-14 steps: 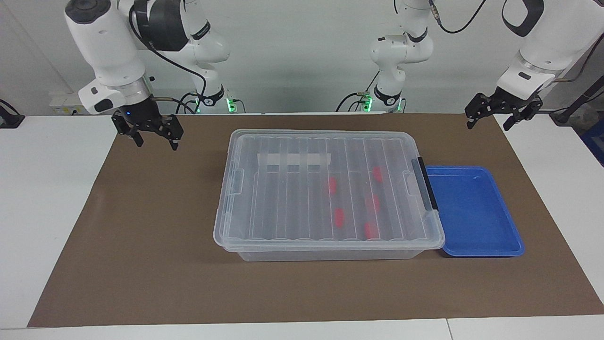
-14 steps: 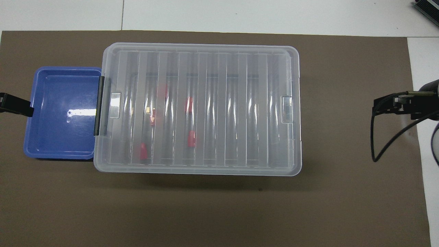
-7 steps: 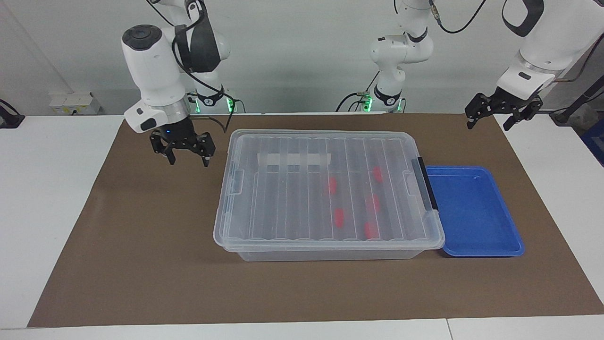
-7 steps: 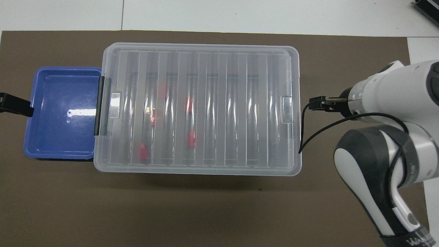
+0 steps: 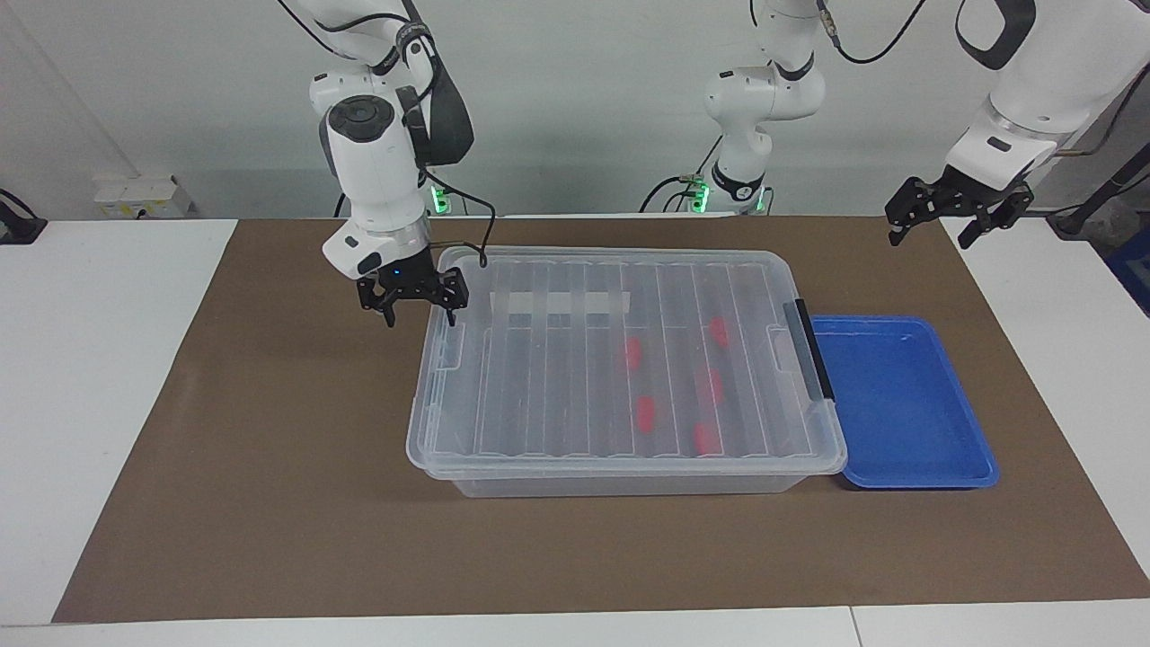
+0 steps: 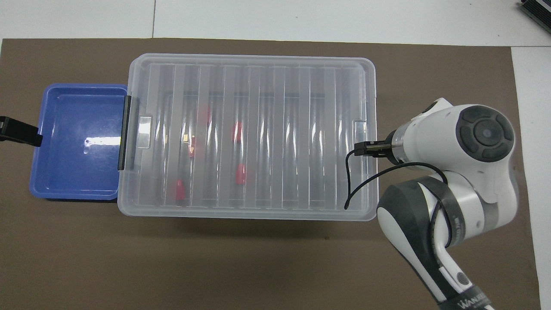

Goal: Place red block in blue tray from box
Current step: 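Hook the right gripper onto the clear lid's handle, then slide the clear lid away from the blue tray with the right gripper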

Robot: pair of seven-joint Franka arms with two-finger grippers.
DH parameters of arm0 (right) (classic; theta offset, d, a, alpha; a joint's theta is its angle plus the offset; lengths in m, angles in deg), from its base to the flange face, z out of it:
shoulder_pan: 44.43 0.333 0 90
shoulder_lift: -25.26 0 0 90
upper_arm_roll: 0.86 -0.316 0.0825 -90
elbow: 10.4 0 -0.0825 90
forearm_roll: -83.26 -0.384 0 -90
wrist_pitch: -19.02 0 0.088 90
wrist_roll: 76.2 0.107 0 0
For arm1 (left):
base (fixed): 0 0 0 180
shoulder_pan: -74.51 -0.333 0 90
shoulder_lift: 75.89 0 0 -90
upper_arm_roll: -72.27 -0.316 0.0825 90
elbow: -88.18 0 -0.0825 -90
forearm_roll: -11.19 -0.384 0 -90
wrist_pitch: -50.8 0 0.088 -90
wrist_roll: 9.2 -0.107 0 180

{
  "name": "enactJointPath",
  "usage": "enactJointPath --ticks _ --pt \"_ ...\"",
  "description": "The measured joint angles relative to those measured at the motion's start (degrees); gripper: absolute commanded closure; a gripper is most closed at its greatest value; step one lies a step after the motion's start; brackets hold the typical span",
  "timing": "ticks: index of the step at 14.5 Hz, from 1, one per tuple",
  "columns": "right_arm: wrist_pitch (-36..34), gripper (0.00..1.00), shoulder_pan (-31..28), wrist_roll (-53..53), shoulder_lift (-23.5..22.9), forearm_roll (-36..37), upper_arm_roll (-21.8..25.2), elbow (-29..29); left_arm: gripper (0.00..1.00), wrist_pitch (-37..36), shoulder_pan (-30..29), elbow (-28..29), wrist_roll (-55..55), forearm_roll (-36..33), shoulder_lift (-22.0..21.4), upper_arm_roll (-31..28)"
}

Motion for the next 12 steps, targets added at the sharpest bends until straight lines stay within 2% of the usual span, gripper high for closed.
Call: enactJointPath --ticks 5,12 --pt "-0.1 0.01 -0.8 0.0 1.4 0.1 0.2 -1.9 0.0 0.0 0.0 0.0 0.0 0.0 0.0 0.0" --pt "-3.3 0.01 -7.2 -7.4 2.0 0.1 0.4 -2.3 0.0 0.0 0.0 0.0 0.0 0.0 0.0 0.0"
